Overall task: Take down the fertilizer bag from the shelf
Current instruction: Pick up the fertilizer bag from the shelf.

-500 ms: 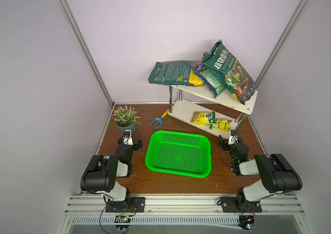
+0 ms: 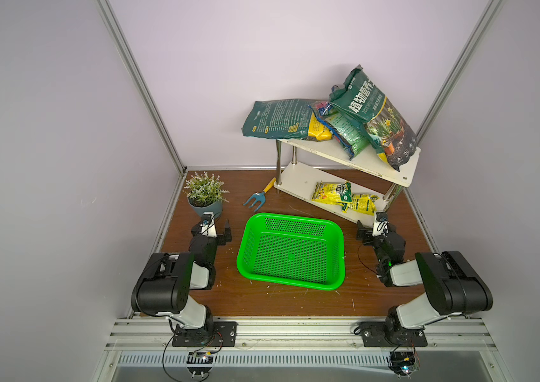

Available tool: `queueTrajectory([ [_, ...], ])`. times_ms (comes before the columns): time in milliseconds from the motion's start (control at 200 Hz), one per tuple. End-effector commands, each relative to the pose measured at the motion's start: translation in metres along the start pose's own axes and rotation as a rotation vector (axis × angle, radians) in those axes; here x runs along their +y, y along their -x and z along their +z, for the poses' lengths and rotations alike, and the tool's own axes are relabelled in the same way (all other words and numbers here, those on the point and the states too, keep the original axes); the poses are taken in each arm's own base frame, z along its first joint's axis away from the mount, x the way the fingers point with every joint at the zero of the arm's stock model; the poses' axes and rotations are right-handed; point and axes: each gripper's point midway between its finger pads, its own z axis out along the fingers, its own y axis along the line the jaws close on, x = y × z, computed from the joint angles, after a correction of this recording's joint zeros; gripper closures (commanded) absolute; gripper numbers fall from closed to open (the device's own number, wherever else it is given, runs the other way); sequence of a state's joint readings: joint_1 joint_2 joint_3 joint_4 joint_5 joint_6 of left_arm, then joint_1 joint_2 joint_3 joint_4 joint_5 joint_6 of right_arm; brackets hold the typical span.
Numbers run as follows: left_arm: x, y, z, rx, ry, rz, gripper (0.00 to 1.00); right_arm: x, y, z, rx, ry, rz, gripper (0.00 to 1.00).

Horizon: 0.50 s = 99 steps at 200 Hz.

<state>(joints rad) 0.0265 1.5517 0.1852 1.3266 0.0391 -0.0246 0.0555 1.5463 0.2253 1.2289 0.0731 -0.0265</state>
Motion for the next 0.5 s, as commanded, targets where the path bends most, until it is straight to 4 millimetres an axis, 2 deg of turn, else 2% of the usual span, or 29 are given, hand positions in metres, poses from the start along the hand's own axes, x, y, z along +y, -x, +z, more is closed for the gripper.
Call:
queueTrajectory([
  [0, -0.002, 0.006, 0.003, -0.017, 0.001, 0.014, 0.00, -0.002, 0.018, 0.000, -0.057, -0.008, 0.008, 0.01],
  [155, -0.002, 0.007, 0.002, -0.020, 0.005, 0.018, 0.00, -0.002, 0.019, 0.000, -0.061, -0.006, 0.006, 0.01],
  [195, -0.003, 0.007, 0.001, -0.020, 0.006, 0.021, 0.00, 0.005, 0.024, -0.001, -0.081, 0.029, -0.007, 0.01],
  [235, -0.007, 0.011, 0.002, -0.025, -0.012, 0.035, 0.00, 0.015, 0.025, -0.002, -0.071, 0.062, -0.049, 0.01],
  [280, -0.012, 0.015, 0.003, -0.022, -0.032, 0.054, 0.00, 0.014, 0.030, -0.002, -0.062, 0.050, -0.053, 0.01],
  [355, -0.005, 0.025, 0.003, -0.010, 0.014, 0.037, 0.00, 0.014, 0.040, -0.006, -0.067, 0.022, -0.070, 0.01],
  [430, -0.001, 0.040, -0.010, -0.055, 0.040, 0.035, 0.00, 0.024, 0.052, -0.014, -0.094, 0.010, -0.120, 0.01],
  [490, 0.010, 0.049, -0.022, -0.090, 0.100, 0.001, 0.00, 0.036, 0.058, -0.023, -0.131, 0.013, -0.182, 0.01],
])
